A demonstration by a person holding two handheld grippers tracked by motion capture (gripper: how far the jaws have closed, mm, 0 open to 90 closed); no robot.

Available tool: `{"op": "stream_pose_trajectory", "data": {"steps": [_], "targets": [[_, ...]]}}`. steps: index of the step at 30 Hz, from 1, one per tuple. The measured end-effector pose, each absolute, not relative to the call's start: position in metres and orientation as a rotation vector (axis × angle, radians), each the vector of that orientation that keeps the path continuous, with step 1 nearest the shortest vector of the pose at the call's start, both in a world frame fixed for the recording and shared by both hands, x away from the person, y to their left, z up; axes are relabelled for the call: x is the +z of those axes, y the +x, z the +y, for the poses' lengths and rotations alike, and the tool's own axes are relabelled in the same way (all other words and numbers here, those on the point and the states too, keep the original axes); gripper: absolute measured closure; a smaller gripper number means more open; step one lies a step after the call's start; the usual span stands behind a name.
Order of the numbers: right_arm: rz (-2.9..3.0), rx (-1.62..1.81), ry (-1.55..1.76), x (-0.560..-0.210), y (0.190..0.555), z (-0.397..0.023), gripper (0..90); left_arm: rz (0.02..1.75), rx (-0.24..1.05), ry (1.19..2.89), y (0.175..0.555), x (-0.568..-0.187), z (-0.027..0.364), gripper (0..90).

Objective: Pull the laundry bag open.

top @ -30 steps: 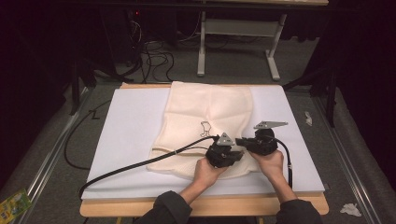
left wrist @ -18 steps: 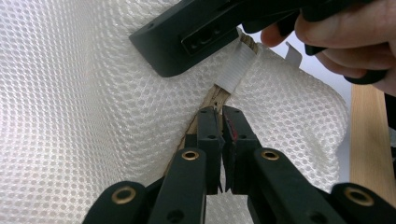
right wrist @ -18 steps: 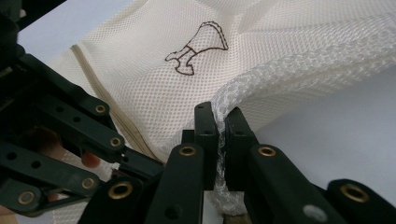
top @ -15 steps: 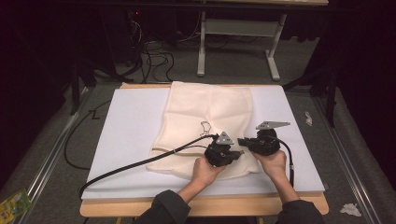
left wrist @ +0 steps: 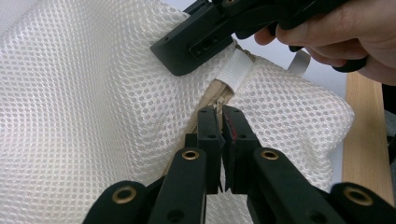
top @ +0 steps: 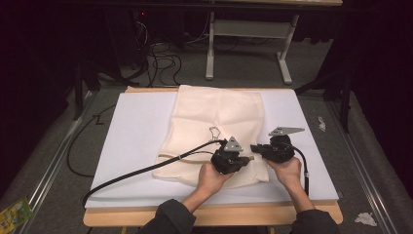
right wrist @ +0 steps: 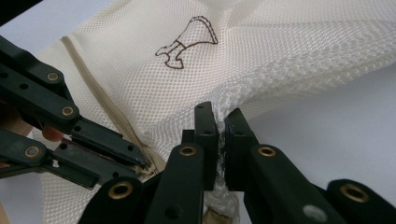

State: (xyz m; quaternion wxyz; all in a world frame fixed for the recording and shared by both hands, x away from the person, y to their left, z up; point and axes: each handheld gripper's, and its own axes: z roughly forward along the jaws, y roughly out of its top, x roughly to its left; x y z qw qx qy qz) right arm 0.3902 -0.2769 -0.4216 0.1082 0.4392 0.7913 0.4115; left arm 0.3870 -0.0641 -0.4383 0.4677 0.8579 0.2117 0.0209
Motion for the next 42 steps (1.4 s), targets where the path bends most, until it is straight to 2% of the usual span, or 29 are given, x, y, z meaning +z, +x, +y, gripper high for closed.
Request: {"op": "stream_pose_trajectory", "data": {"steps": [42], "targets": [[2.352,1.197,1.26,-0.419,0.388,-0.282,87.9,0.551,0.068,2.133,0.387,-0.435,-0.05,87.1]]}}
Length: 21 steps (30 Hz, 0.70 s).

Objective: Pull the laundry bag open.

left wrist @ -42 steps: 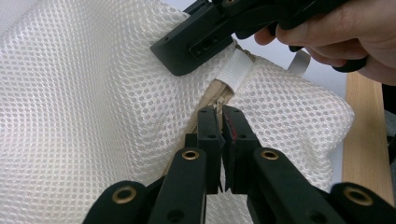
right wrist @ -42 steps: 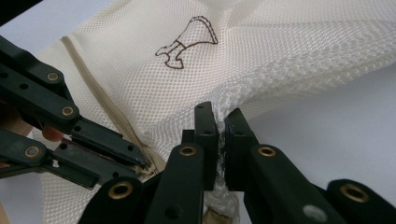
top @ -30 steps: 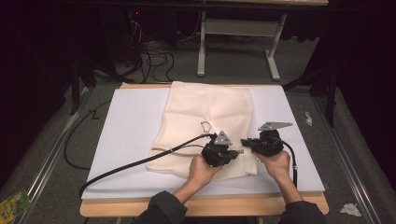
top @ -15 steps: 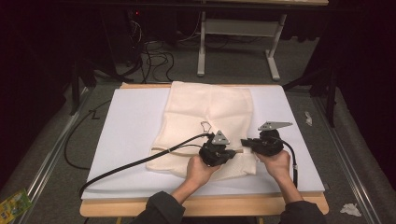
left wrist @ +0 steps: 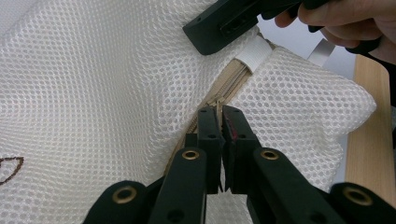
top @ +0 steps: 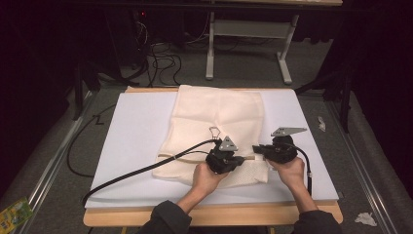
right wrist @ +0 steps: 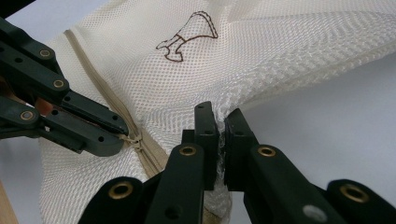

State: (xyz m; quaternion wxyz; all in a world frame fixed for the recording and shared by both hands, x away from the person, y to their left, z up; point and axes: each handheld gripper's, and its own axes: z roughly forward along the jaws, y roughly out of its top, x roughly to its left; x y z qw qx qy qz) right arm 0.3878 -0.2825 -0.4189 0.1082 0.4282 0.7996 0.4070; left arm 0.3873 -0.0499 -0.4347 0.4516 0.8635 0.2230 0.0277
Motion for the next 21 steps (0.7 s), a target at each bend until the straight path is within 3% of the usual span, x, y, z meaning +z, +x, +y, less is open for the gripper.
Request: {"op": "stream_pose_trajectory", "data": {"steps": [21], "targets": [[2.357,1.173,1.253,-0.416,0.389,-0.281,88.2,0.586,0.055,2.111,0.392,-0.433,-0.034,87.2]]}}
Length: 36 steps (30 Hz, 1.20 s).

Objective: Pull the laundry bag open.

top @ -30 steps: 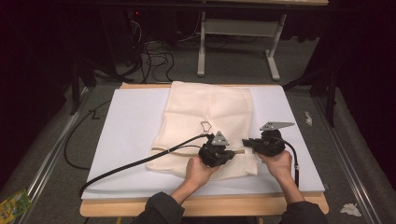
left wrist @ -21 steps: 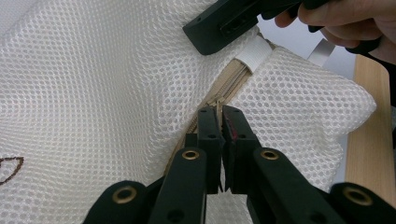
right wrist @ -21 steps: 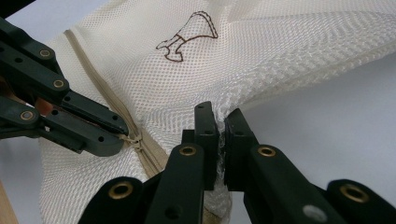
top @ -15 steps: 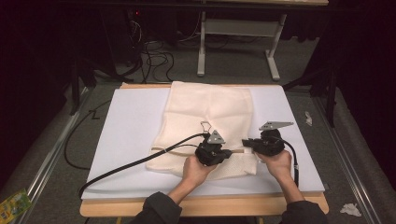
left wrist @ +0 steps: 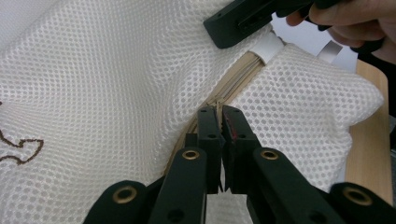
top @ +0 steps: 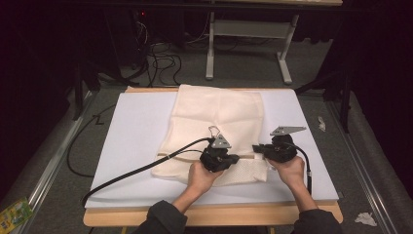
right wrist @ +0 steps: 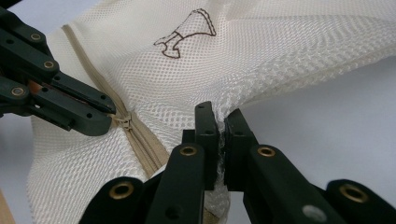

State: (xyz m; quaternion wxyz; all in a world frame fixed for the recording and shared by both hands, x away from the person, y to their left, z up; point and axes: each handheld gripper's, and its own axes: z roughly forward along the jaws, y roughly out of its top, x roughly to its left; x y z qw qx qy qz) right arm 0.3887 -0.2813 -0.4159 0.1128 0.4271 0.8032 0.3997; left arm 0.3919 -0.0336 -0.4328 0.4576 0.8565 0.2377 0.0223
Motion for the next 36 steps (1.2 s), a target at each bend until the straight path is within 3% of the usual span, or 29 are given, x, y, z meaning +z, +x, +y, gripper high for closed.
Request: {"op": "stream_pose_trajectory", "data": {"steps": [36], "targets": [[2.33,1.16,1.284,-0.422,0.387,-0.292,88.4,0.634,0.085,2.083,0.395,-0.426,-0.005,87.2]]}}
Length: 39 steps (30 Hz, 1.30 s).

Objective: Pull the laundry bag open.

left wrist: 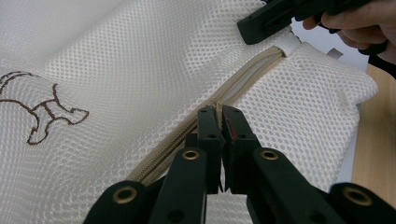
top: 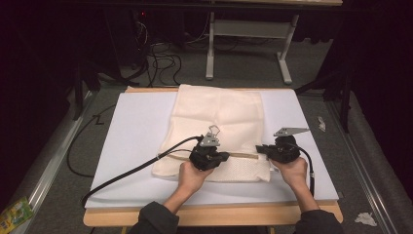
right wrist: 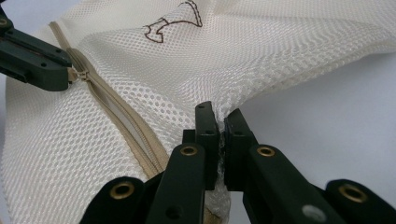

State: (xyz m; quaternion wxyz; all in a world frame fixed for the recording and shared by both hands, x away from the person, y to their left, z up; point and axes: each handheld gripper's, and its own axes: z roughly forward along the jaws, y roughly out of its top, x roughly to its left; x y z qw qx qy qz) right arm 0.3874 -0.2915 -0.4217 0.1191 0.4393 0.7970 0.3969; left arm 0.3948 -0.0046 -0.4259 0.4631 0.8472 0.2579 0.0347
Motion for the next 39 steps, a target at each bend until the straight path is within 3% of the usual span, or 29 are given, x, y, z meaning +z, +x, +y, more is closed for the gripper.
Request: {"op": "stream_pose_trajectory", "data": {"steps": [39], "targets": [[2.31,1.142,1.28,-0.427,0.39,-0.29,88.5,0.677,0.151,2.029,0.394,-0.417,0.025,87.2]]}}
